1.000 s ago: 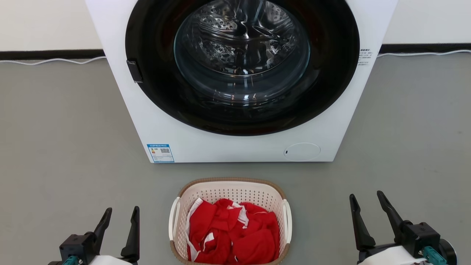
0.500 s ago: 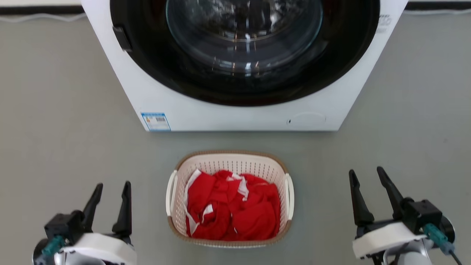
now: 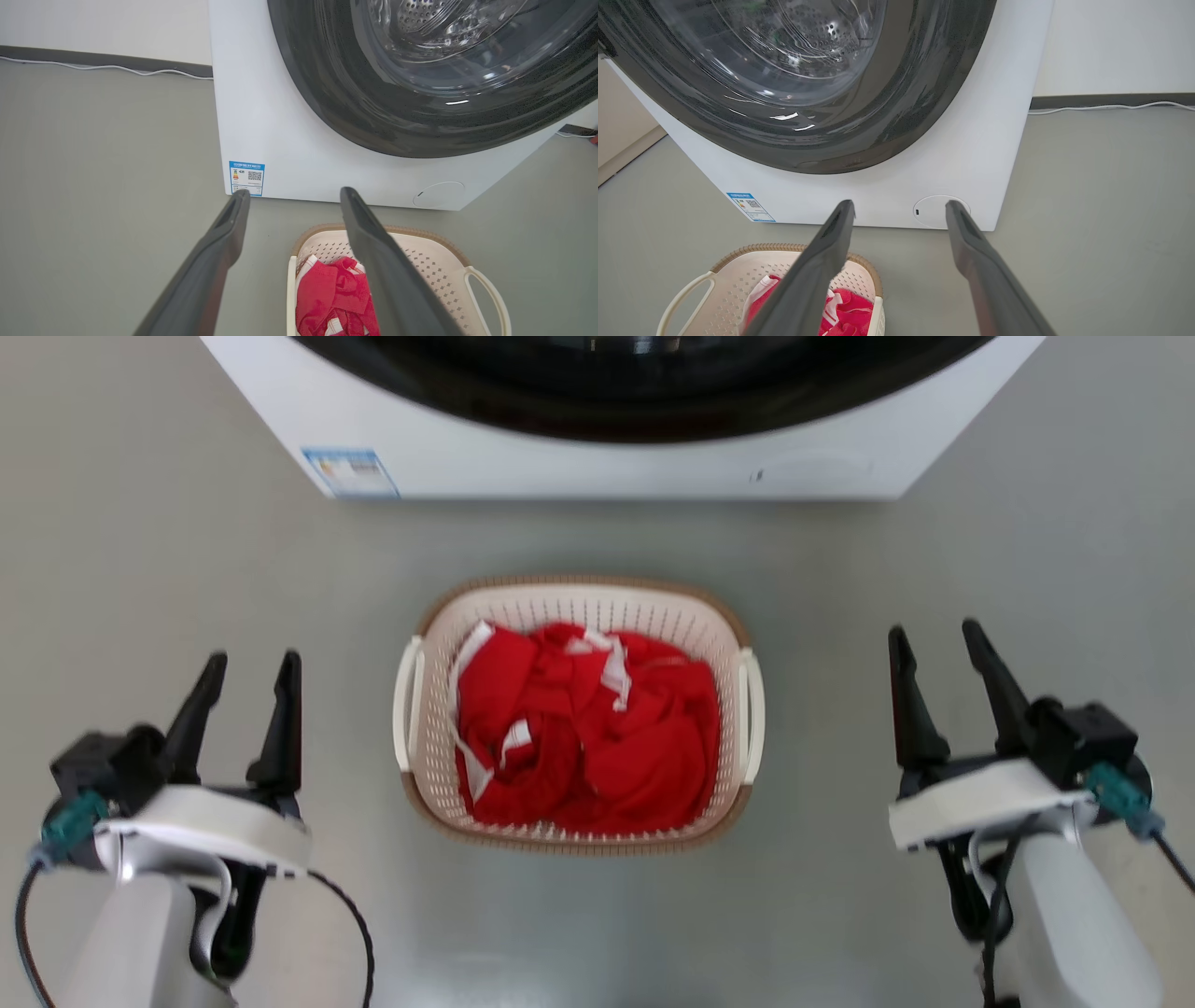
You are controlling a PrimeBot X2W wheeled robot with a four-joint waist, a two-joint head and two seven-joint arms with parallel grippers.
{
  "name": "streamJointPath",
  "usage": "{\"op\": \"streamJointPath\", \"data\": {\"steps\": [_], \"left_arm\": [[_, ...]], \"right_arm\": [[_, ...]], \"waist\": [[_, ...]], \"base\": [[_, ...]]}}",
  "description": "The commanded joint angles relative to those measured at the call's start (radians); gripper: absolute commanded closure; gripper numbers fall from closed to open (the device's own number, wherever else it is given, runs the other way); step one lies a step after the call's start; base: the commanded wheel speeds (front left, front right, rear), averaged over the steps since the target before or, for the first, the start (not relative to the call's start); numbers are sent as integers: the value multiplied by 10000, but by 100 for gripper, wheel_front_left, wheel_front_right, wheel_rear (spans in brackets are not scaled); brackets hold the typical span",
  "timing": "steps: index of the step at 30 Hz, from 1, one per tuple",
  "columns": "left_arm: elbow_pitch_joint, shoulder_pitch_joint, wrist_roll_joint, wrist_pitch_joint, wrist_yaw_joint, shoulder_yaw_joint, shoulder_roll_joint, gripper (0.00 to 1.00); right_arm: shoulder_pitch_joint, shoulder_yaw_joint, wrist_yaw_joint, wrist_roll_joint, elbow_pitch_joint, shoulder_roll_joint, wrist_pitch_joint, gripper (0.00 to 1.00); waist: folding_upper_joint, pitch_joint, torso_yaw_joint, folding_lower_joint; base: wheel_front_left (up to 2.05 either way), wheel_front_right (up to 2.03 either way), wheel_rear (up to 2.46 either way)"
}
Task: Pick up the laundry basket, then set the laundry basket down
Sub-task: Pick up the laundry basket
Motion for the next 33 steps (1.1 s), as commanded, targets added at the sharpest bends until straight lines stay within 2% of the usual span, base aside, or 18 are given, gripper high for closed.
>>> {"op": "streamJointPath", "data": {"steps": [1, 5, 12, 20, 33], "left_arm": [[-87, -433, -115, -63, -58, 193, 400, 0], [189, -1138, -374, -63, -58, -199, 690, 0], [523, -2007, -549, -63, -58, -736, 883, 0], [651, -2480, -631, -63, -58, -1097, 908, 0], [871, -3206, -559, -63, -58, -1605, 954, 0]], "right_arm": [[-311, 279, 0, 97, -54, -8, -138, 0], [-981, 458, 0, 195, 444, -8, -138, 0], [-1820, 1052, 0, 539, 1283, -8, -138, 0], [-2394, 1632, 0, 907, 1748, -8, -138, 0], [-2899, 1814, 0, 897, 2159, -8, -138, 0]], "waist": [[0, 978, 37, 0], [0, 1746, 90, 0], [0, 2641, 106, 0], [0, 3269, 82, 0], [0, 4178, 229, 0]], "base": [[0, 0, 0], [0, 0, 0], [0, 0, 0], [0, 0, 0], [0, 0, 0]]}}
